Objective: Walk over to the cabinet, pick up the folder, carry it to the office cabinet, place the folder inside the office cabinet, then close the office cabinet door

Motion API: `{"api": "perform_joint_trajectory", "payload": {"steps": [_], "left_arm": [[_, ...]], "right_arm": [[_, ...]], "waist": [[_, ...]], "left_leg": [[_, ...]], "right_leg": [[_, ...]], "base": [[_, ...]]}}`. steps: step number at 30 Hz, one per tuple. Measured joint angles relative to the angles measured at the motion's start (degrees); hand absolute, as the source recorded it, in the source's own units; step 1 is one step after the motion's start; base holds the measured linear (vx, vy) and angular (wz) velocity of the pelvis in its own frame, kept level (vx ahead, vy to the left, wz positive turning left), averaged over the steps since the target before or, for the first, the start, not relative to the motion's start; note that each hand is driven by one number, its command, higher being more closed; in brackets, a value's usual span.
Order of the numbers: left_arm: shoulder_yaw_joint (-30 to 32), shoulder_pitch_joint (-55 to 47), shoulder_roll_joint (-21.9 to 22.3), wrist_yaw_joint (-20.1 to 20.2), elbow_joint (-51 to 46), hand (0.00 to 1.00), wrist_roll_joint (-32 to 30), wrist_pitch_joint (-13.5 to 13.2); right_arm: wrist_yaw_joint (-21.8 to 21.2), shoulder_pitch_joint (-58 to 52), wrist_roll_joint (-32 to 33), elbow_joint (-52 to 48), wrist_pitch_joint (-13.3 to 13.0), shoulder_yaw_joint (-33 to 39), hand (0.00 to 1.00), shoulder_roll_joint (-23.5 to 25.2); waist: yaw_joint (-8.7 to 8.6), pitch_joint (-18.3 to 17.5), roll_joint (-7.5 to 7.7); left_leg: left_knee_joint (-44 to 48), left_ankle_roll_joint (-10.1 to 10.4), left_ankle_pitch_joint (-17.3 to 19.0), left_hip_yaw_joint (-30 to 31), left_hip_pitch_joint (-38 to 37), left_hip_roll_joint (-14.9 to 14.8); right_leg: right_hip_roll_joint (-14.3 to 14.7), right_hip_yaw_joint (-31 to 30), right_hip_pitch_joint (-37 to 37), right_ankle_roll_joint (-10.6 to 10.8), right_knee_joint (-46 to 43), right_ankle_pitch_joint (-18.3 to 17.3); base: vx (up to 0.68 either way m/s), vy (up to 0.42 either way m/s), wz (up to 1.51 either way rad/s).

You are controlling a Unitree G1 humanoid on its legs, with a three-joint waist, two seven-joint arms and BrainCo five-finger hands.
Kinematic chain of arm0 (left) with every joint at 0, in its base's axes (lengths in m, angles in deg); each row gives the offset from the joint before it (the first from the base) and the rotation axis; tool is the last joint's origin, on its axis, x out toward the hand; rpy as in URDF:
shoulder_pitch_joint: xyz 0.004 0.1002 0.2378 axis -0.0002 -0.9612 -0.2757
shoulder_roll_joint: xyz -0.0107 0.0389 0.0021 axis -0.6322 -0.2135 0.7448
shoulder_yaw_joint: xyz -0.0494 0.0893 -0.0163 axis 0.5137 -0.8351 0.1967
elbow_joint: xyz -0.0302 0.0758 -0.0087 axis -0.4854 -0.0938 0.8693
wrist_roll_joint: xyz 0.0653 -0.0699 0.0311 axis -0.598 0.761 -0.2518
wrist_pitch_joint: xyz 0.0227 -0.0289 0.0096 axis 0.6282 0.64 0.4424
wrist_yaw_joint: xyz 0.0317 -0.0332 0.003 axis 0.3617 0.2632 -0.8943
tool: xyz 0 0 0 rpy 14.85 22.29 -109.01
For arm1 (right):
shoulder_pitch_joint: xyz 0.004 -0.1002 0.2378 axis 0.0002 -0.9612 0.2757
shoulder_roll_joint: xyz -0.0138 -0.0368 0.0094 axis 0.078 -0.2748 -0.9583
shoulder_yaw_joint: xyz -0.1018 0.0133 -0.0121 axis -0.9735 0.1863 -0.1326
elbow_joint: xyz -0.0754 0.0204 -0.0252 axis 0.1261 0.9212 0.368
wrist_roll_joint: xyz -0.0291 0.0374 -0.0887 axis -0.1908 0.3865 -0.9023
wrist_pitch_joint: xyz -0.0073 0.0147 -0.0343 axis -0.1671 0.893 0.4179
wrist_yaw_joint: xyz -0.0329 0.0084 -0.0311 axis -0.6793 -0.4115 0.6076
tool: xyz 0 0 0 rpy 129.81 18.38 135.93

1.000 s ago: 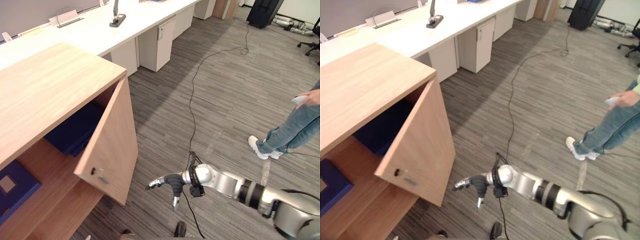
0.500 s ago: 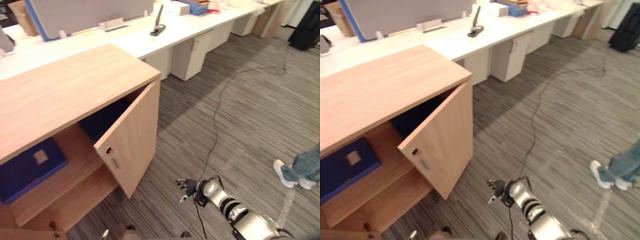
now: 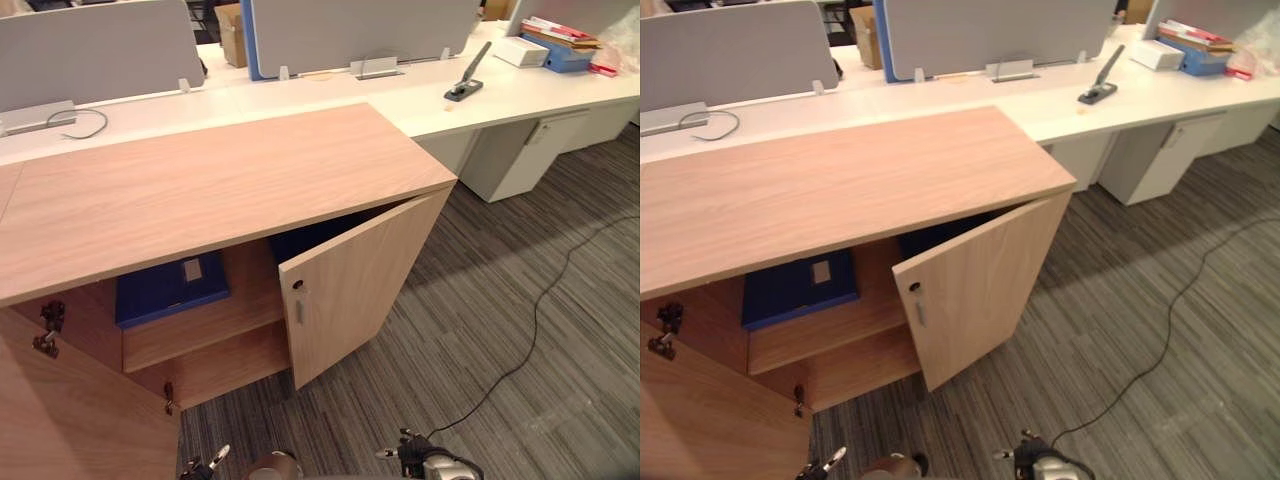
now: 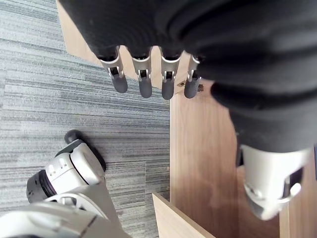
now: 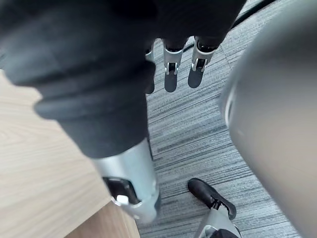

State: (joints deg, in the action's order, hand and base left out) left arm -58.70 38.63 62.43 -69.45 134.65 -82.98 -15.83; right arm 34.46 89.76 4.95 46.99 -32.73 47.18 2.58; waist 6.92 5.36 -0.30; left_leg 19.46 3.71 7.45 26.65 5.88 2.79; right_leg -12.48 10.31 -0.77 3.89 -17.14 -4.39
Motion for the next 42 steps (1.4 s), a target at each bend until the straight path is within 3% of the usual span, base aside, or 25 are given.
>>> {"api": "perform_joint_trajectory", "payload": {"steps": [2, 3, 5, 8, 15, 17, 18, 20, 21, 24, 27, 30, 32, 36, 37, 39, 41, 42], "left_arm": [[1.0, 0.9, 0.8, 0.0, -0.6, 0.00, -0.9, 0.0], [1.6, 1.3, 1.9, -0.1, -0.7, 0.00, -1.0, 0.1], [2.5, 1.2, 2.6, -0.5, -0.7, 0.00, -1.0, 0.0], [2.4, 1.0, 2.4, -1.1, -0.6, 0.00, -1.1, 0.0], [0.6, 0.8, 0.7, -3.0, -0.6, 0.00, -0.9, 0.0], [0.4, 0.9, 0.6, -3.2, -0.8, 0.00, -0.9, -0.1], [0.4, 1.2, 0.1, -3.3, -0.9, 0.00, -0.9, -0.1], [-0.5, 0.5, 0.1, -3.4, -0.5, 0.00, -1.1, 0.1], [-1.3, -0.2, -0.1, -3.4, -0.5, 0.00, -1.1, 0.2], [-2.6, -0.7, -2.1, -3.3, -0.4, 0.00, -1.2, 0.4], [-2.7, -1.6, -1.5, -3.2, -0.5, 0.00, -1.1, 0.5], [-2.7, -2.2, -1.2, -3.3, -0.4, 0.00, -1.5, 0.5], [-2.8, -2.0, -1.5, -3.2, 0.0, 0.00, -1.9, 0.4], [-2.8, -1.9, -2.2, -3.0, 0.4, 0.00, -2.6, 0.4], [-2.8, -1.9, -2.3, -3.0, 0.5, 0.00, -3.7, 0.4], [-2.6, -1.6, -1.5, -3.2, 1.2, 0.00, -4.7, 0.4], [-2.6, -0.9, -1.3, -3.3, 1.1, 0.00, -5.8, 0.4], [-2.5, -0.4, -1.2, -3.7, 1.0, 0.00, -6.1, 0.3]], "right_arm": [[0.0, -0.5, -0.2, -0.6, 0.0, -1.2, 0.00, 0.2], [0.0, -0.5, -0.2, -1.3, 0.0, -1.3, 0.00, 0.2], [0.2, -1.4, 0.0, -2.1, 0.0, -0.8, 0.00, 0.1], [0.9, -2.8, 2.2, -2.0, -0.1, 2.4, 0.00, 0.0], [1.8, -3.8, 7.1, -0.9, -1.6, 8.5, 0.00, 0.0], [1.9, -3.9, 8.2, -0.8, -1.7, 12.0, 0.00, 0.0], [2.0, -4.1, 9.3, -0.8, -1.6, 14.6, 0.00, 0.3], [2.2, -4.8, 11.6, -1.1, -1.9, 17.0, 0.00, -0.2], [2.3, -5.2, 12.7, -1.1, -2.0, 17.2, 0.00, -0.5], [2.2, -5.7, 14.9, -0.2, -2.0, 17.8, 0.00, 0.2], [2.1, -6.3, 15.7, -0.4, -2.0, 21.2, 0.00, 0.1], [2.1, -6.5, 15.8, -0.4, -1.9, 22.4, 0.00, 0.1], [2.1, -6.4, 15.9, -0.4, -1.7, 23.8, 0.00, 0.7], [1.9, -6.3, 15.8, -0.4, -1.6, 23.8, 0.00, 1.4], [1.7, -6.5, 15.7, -1.0, -1.5, 23.7, 0.00, 1.6], [1.7, -7.1, 15.9, -3.4, -1.6, 23.6, 0.00, 1.6], [1.7, -8.3, 16.2, -6.2, -1.7, 22.3, 0.00, 1.8], [1.7, -9.0, 17.0, -7.6, -2.0, 20.2, 0.00, 2.0]], "waist": [[-0.18, -0.6, 0.34], [-0.61, -0.8, -0.24], [-1.12, -1.6, -0.76], [-1.37, -2.9, 0.21], [-2.96, -2.3, 0.98], [-3.41, -1.4, 0.94], [-3.46, -0.1, 1.51], [-3.77, 0.5, 0.20], [-3.79, 0.5, 0.08], [-4.20, 0.7, 2.35], [-5.06, -0.1, 2.03], [-5.30, -0.9, 2.01], [-5.51, -1.2, 2.17], [-5.44, -1.5, 3.23], [-5.42, -1.4, 3.67], [-6.24, -1.1, 2.03], [-6.57, -1.0, 1.15], [-6.30, -0.8, 0.84]], "left_leg": [[1.6, 1.4, 1.7, 0.5, 1.5, -0.5], [1.9, 1.9, 2.5, 0.5, 2.0, -2.3], [0.2, 3.2, 1.7, 0.1, 1.3, -4.5], [-5.1, 4.8, -0.6, 0.1, -1.1, -6.8], [-2.7, 5.4, -1.6, -0.2, -0.5, -6.2], [-0.1, 4.2, -2.4, -6.3, 2.0, -6.1], [3.1, 1.9, -1.9, -15.7, 3.6, -7.4], [9.8, -1.9, 0.8, -29.8, 6.7, -10.8], [9.1, -2.3, 0.5, -31.1, 6.9, -10.8], [-2.4, -4.1, -4.3, -31.8, 3.6, -5.6], [-13.5, -5.2, -9.5, -31.5, 0.0, -1.5], [-23.2, -5.5, -14.1, -30.7, -3.9, 0.5], [-24.8, -6.1, -16.0, -30.1, -4.1, 1.3], [-24.7, -6.8, -15.6, -29.1, -4.8, 3.5], [-24.7, -7.9, -14.7, -27.8, -5.5, 4.6], [-23.0, -9.1, -13.6, -23.9, -6.0, 4.9], [-18.5, -9.3, -11.8, -19.5, -5.9, 4.7], [-15.5, -9.2, -9.9, -17.1, -5.4, 4.2]], "right_leg": [[0.5, 0.6, 0.9, 3.7, 1.9, -3.2], [2.2, 1.6, 0.7, 4.0, 2.9, -3.5], [4.0, 2.1, 0.9, 3.3, 3.4, -3.7], [5.5, 2.4, 2.6, 2.5, 5.4, -3.3], [6.4, 5.2, 6.1, 2.0, 6.9, -2.8], [5.6, 7.0, 6.1, 1.3, 6.8, -3.3], [5.0, 8.4, 5.9, 1.1, 6.7, -3.1], [5.5, 9.7, 6.2, 1.7, 6.1, -3.5], [5.2, 9.7, 6.0, 2.4, 5.9, -3.9], [3.1, 7.4, 5.6, 2.6, 8.5, -4.1], [1.1, 5.4, 5.6, 2.3, 10.5, -4.0], [0.3, 5.0, 5.7, 1.9, 11.2, -3.7], [0.1, 5.0, 6.1, 1.2, 11.8, -3.3], [-1.5, 5.5, 7.3, 1.3, 11.5, -3.0], [-2.6, 6.8, 8.4, 2.4, 10.6, -2.9], [-4.0, 8.1, 7.2, 3.2, 1.3, -2.5], [-4.4, 4.8, 3.0, 0.1, -12.0, -0.7], [-3.1, 0.4, 1.6, 0.1, -14.6, -2.6]], "base": [[-0.04, -0.264, 0.19], [-0.05, -0.312, -0.03], [-0.02, -0.219, -0.05], [0.03, -0.144, 0.02], [0.01, -0.051, 0.25], [-0.10, 0.050, 0.52], [-0.13, 0.094, 0.37], [-0.11, 0.129, 0.38], [-0.05, 0.098, 0.33], [-0.01, 0.091, 0.36], [0.02, 0.076, 0.51], [0.08, 0.067, 0.39], [0.09, 0.053, 0.33], [0.10, 0.045, 0.18], [0.11, 0.032, 0.36], [0.11, 0.050, 0.82], [0.12, 0.075, 1.21], [0.13, 0.049, 1.09]]}}
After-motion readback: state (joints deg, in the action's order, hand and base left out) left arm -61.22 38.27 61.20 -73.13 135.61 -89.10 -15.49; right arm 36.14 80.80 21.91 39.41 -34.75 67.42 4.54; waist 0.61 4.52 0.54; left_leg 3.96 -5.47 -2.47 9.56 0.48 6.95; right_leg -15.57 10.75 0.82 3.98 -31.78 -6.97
